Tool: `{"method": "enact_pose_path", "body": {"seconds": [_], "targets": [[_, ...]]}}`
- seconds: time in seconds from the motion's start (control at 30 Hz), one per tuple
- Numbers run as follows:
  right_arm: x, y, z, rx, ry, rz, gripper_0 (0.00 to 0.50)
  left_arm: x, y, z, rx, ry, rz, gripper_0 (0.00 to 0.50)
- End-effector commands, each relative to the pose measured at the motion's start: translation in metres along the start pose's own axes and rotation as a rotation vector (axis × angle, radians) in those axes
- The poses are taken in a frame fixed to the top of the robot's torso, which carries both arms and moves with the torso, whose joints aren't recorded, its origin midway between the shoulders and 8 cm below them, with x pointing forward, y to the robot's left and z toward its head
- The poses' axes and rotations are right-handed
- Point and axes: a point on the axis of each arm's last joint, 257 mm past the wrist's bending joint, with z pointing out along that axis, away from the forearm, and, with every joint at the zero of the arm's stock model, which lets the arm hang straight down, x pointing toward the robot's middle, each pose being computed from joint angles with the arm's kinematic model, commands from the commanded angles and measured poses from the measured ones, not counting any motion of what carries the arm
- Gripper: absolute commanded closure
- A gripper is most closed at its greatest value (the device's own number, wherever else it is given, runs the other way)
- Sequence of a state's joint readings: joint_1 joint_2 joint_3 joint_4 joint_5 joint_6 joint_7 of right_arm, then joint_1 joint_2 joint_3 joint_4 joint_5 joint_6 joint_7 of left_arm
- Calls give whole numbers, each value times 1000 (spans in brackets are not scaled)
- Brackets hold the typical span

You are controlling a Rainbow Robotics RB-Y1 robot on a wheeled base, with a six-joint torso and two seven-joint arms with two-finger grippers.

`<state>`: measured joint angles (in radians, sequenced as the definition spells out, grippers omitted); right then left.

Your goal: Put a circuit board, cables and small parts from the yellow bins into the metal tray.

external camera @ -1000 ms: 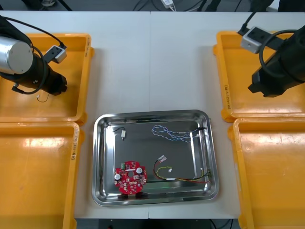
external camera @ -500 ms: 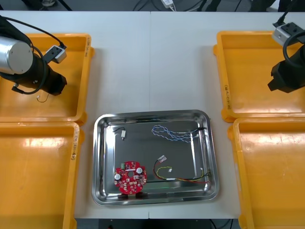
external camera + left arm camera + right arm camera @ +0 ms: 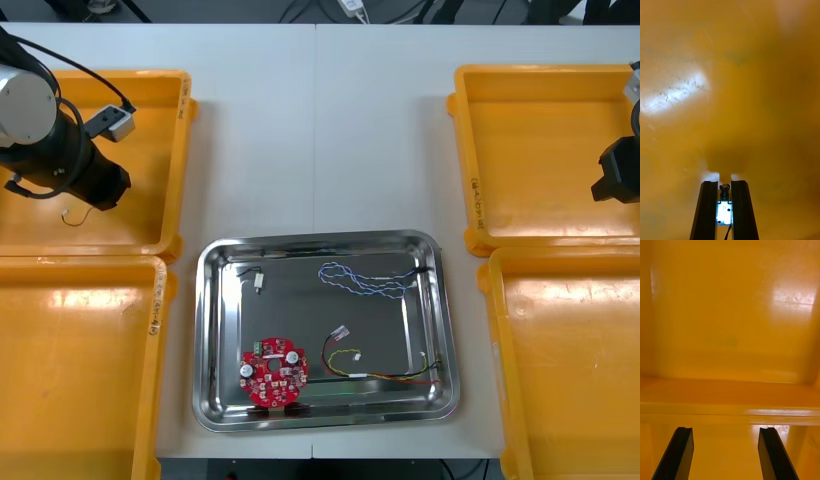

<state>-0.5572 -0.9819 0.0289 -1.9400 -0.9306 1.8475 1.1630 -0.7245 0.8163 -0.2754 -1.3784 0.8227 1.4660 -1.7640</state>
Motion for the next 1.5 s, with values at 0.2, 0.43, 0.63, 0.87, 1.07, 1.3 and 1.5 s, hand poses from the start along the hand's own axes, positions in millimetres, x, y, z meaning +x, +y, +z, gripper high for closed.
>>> {"method": "enact_pose_path", "body": {"seconds": [0.2, 0.43, 0.63, 0.87, 1.07, 1.3, 1.5], "targets": [[-5, -23, -5, -14, -23, 120, 0, -27, 14, -55, -44, -41, -69, 500], [-1, -27, 1, -13, -19, 135, 0, -39, 1, -78, -71, -61, -134, 500], [6, -37, 6, 3, -13, 155, 0, -53, -16, -105, -77, -87, -178, 500], [15, -44, 11, 21, 0, 184, 0, -62, -46, -131, -70, -99, -247, 500], [16, -47, 9, -5, 7, 233, 0, -65, -71, -145, -63, -106, -309, 500], [16, -49, 0, -30, 8, 263, 0, -73, -110, -150, -30, -136, -381, 500], [20, -49, 0, -31, 15, 255, 0, -85, -144, -150, 31, -167, -441, 500]]}}
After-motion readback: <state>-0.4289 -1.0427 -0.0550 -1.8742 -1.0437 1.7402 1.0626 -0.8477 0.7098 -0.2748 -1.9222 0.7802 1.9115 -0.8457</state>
